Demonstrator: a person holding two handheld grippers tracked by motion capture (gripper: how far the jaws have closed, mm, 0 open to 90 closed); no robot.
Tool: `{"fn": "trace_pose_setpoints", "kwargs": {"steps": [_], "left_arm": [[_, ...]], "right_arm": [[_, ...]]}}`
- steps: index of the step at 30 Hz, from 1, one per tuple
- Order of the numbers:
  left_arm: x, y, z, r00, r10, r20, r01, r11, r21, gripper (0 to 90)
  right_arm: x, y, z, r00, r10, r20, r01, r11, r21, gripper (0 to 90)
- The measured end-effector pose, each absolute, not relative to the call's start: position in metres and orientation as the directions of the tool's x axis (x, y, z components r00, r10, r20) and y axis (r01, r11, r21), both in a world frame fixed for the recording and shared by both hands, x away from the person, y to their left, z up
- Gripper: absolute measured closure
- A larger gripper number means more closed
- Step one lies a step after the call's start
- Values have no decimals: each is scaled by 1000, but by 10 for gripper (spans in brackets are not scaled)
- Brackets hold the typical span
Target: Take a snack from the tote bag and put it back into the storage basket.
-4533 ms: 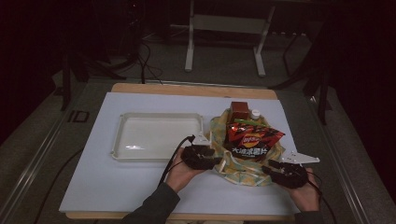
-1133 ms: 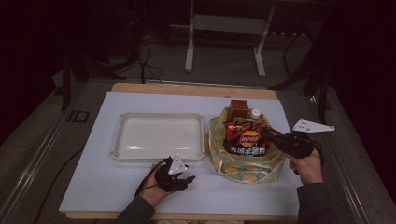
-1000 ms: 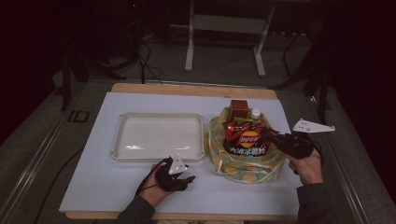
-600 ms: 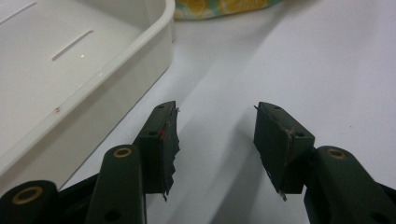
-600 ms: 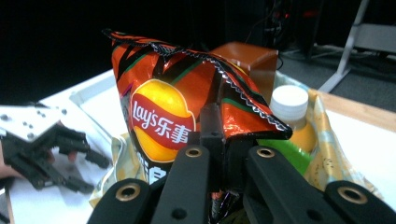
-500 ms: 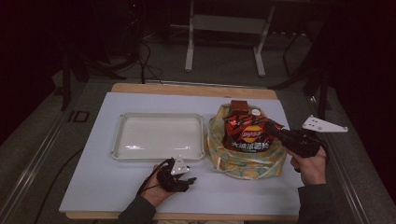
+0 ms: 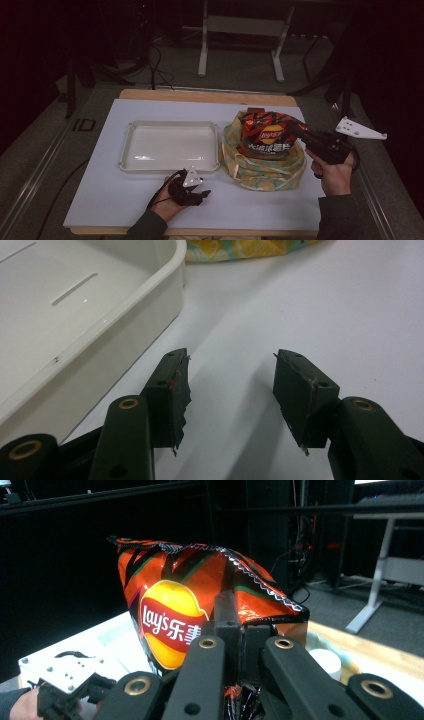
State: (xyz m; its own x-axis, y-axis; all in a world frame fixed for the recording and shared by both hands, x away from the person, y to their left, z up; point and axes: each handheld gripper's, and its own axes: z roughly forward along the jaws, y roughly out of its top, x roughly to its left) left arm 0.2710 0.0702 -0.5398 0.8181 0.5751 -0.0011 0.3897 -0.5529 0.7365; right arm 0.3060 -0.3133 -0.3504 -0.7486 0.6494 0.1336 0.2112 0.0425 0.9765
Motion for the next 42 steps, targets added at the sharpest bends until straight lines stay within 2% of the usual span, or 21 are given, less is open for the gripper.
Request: {"fn": "trace_pose_setpoints", "kwargs": {"steps": [15,24,42], "left_arm": [[271,70,-540,820,573,4,384,-556,737,473],[270,69,-540,823,568,16,376,-565,735,472],[267,68,-540,829,557,52,342,-578,740,494]], "right_arm": [[298,-302,-310,-705,710,12,138,120,983,900],[294,-305,-300,-701,713,8,129,115,985,900],[292,-267,-286,-760,650,-3,109,133,985,899]]}}
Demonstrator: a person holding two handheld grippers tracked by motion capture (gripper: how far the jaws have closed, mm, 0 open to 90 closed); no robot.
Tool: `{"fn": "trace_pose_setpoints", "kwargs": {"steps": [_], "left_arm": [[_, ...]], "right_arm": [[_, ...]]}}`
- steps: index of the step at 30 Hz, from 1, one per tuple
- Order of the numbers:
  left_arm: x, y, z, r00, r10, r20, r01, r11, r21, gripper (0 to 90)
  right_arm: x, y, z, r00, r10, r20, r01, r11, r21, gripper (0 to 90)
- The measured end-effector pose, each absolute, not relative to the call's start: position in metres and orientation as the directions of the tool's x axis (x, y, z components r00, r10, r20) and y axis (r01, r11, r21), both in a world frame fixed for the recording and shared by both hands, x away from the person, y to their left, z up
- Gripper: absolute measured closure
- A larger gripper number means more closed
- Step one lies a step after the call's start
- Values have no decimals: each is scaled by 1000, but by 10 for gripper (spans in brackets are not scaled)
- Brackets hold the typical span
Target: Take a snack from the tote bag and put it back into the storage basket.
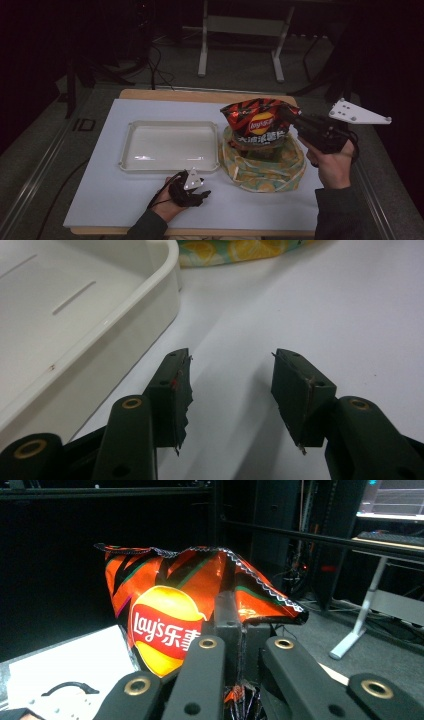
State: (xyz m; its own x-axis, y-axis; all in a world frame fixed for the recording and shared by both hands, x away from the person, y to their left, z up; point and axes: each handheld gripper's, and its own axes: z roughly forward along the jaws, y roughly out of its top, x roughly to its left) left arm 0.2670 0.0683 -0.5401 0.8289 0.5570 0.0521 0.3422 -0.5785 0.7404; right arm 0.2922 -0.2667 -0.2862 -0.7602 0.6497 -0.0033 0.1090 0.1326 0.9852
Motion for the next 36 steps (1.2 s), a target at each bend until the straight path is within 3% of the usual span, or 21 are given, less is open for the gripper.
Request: {"fn": "trace_pose_setpoints", "kwargs": {"steps": [14,36], "left_arm": [[259,71,-537,829,551,94,292,-570,768,504],[249,94,-526,801,595,61,316,-508,801,505]], "right_arm": [[305,-232,-276,-784,621,-5,108,144,984,899],[344,-163,-283,-800,600,9,145,179,973,899]]}}
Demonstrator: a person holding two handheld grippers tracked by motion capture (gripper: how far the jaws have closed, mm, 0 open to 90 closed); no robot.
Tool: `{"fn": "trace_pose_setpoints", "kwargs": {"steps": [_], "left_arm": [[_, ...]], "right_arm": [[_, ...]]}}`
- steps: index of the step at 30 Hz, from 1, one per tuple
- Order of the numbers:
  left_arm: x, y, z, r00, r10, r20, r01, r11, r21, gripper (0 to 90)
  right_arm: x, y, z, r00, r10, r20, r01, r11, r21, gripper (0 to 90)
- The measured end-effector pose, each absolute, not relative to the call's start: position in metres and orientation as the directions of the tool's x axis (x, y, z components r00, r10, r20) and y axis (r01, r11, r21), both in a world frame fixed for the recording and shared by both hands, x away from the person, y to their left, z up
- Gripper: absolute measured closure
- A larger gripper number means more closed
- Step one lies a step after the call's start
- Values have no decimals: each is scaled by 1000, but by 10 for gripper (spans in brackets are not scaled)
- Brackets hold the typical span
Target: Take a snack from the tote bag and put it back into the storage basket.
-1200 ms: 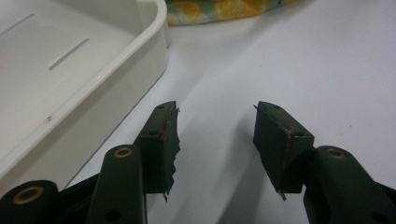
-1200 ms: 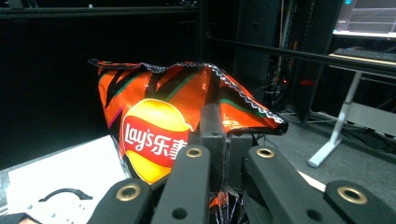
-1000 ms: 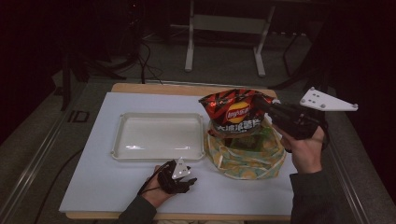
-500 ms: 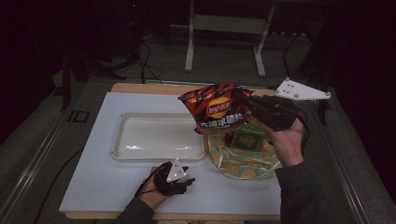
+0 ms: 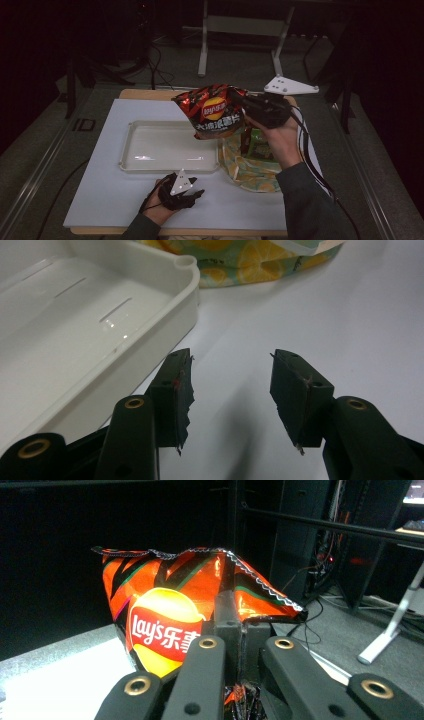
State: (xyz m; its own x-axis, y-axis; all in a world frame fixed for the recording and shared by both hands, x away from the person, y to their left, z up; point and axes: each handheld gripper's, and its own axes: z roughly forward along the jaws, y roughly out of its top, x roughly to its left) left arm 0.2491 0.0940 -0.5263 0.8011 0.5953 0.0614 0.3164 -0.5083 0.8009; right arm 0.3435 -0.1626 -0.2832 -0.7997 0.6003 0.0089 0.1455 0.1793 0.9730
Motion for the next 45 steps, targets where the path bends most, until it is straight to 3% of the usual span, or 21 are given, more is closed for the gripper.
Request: {"fn": "trace_pose_setpoints", "kwargs": {"steps": [16,22,32,38,45], "left_arm": [[240,119,-516,774,631,52,334,-477,813,504],[241,126,-513,761,648,36,346,-451,823,505],[241,129,-512,756,654,28,350,-439,827,504],[238,132,-509,752,659,23,351,-430,832,503],[237,138,-507,740,673,8,361,-407,839,503]], "right_arm": [[381,-132,-304,-781,620,75,202,136,970,898],[387,-114,-298,-783,617,74,195,130,972,899],[407,-90,-289,-764,627,155,233,45,971,900],[415,-73,-309,-754,648,109,232,107,967,899],[426,-56,-337,-731,670,134,281,117,953,899]]}}
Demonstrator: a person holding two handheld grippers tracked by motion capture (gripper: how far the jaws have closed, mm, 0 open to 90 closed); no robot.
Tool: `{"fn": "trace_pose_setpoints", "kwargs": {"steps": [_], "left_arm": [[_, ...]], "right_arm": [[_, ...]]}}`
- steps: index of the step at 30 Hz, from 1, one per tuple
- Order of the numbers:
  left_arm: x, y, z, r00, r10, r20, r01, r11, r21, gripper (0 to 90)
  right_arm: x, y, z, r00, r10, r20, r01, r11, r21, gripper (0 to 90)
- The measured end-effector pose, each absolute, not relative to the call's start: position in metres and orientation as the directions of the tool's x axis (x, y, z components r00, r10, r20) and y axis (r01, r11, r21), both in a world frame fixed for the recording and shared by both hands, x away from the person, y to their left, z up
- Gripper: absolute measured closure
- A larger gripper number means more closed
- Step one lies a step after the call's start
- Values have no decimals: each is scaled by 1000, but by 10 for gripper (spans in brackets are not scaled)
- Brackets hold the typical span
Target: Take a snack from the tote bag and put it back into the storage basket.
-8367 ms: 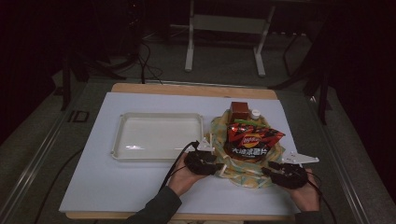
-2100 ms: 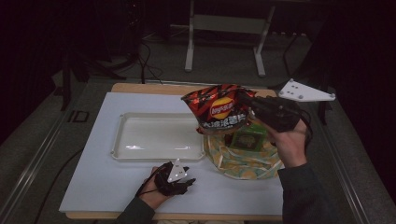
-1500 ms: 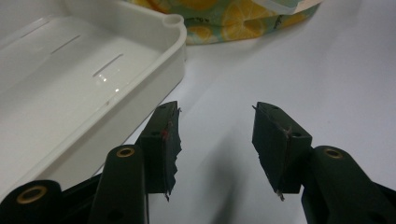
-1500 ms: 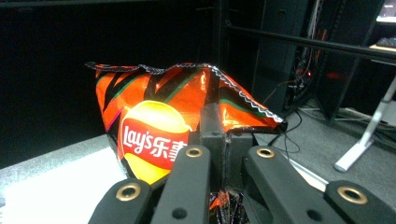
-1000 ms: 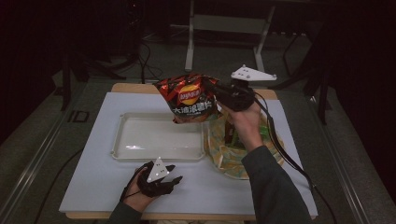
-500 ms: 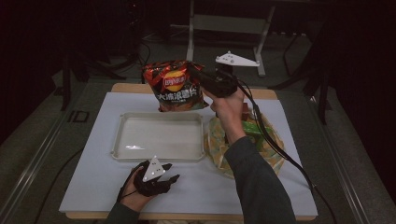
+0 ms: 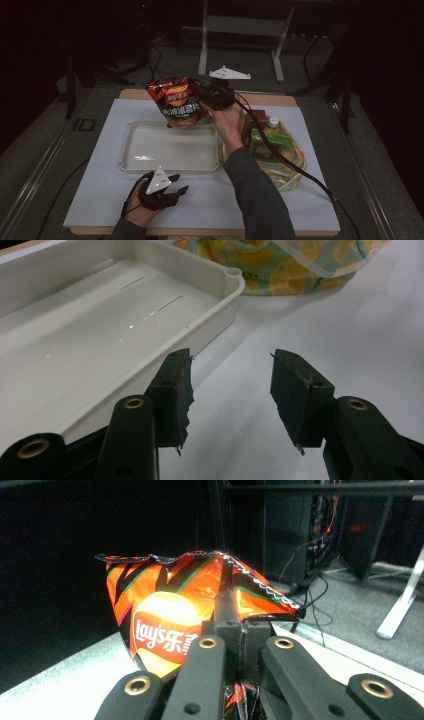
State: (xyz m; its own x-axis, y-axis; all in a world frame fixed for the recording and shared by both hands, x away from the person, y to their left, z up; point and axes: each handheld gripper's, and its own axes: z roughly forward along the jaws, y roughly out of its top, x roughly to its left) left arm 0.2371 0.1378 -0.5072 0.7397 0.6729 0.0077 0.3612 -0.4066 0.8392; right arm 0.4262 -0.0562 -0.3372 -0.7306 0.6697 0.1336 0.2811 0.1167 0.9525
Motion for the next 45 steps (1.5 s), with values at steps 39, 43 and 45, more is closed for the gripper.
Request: {"fn": "trace_pose_setpoints", "kwargs": {"steps": [39,43,45], "left_arm": [[238,139,-510,740,672,-8,376,-405,834,494],[238,139,-510,740,673,-7,377,-407,832,494],[238,139,-510,740,672,-6,378,-409,831,494]], "right_arm": [[470,-60,-411,-593,787,170,490,185,852,764],[468,-61,-409,-602,789,120,465,225,856,593],[466,-62,-406,-606,790,93,444,238,864,520]]}}
